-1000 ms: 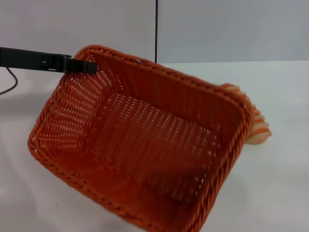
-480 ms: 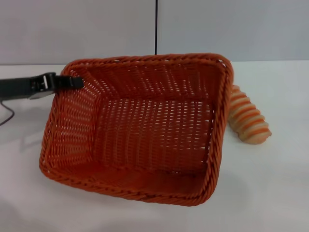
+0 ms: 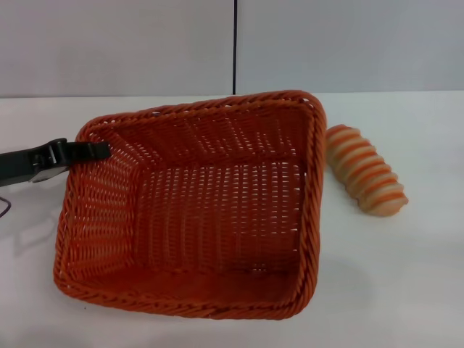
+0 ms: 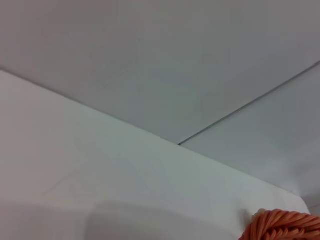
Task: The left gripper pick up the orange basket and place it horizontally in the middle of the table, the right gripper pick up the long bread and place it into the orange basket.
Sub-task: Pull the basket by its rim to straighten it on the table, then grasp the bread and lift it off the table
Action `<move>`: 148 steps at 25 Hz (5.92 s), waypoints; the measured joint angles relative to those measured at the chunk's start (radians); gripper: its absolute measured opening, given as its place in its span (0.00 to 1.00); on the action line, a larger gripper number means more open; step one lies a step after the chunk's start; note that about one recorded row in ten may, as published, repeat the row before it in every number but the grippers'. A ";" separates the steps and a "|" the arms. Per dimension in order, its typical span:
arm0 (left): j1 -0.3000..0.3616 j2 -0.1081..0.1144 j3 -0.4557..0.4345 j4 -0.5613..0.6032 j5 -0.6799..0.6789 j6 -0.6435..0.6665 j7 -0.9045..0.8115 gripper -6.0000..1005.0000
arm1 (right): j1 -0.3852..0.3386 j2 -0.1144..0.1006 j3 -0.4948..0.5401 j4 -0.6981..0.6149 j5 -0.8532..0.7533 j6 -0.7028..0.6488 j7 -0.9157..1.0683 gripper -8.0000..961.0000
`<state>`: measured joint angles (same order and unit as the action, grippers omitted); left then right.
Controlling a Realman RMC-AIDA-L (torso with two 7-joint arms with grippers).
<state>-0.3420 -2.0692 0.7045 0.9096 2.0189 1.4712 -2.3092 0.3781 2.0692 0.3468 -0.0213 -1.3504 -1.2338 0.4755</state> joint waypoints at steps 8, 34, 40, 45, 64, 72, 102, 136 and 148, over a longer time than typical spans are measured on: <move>0.027 0.004 -0.006 0.000 -0.041 -0.005 0.012 0.27 | -0.004 0.000 -0.002 0.000 -0.001 0.001 0.000 0.66; 0.051 0.039 -0.012 0.022 -0.042 0.067 -0.009 0.57 | 0.002 -0.002 -0.003 -0.016 -0.003 0.000 0.000 0.66; 0.048 0.059 -0.079 0.023 -0.057 0.067 0.074 0.57 | 0.012 -0.026 -0.134 -0.108 -0.037 0.002 0.206 0.66; 0.038 0.017 -0.239 -0.008 -0.251 0.085 0.448 0.57 | 0.015 -0.042 -0.337 -0.301 -0.155 0.003 0.587 0.66; -0.029 0.008 -0.239 -0.640 -0.712 0.270 1.436 0.58 | 0.239 -0.176 -0.805 -0.909 -0.915 -0.303 1.524 0.66; -0.019 0.007 -0.242 -0.658 -0.717 0.269 1.435 0.58 | 0.337 -0.130 -1.023 -0.894 -1.042 -0.231 1.585 0.66; -0.028 0.006 -0.240 -0.701 -0.718 0.254 1.429 0.58 | 0.429 -0.045 -1.243 -0.692 -1.199 -0.038 1.646 0.67; -0.028 0.008 -0.243 -0.704 -0.718 0.246 1.427 0.58 | 0.439 -0.033 -1.282 -0.674 -1.161 -0.016 1.636 0.42; -0.029 0.008 -0.243 -0.704 -0.718 0.244 1.427 0.57 | 0.440 -0.034 -1.281 -0.674 -1.159 -0.021 1.630 0.30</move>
<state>-0.3712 -2.0616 0.4617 0.2055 1.3008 1.7148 -0.8820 0.8185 2.0355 -0.9345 -0.6948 -2.5095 -1.2550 2.1056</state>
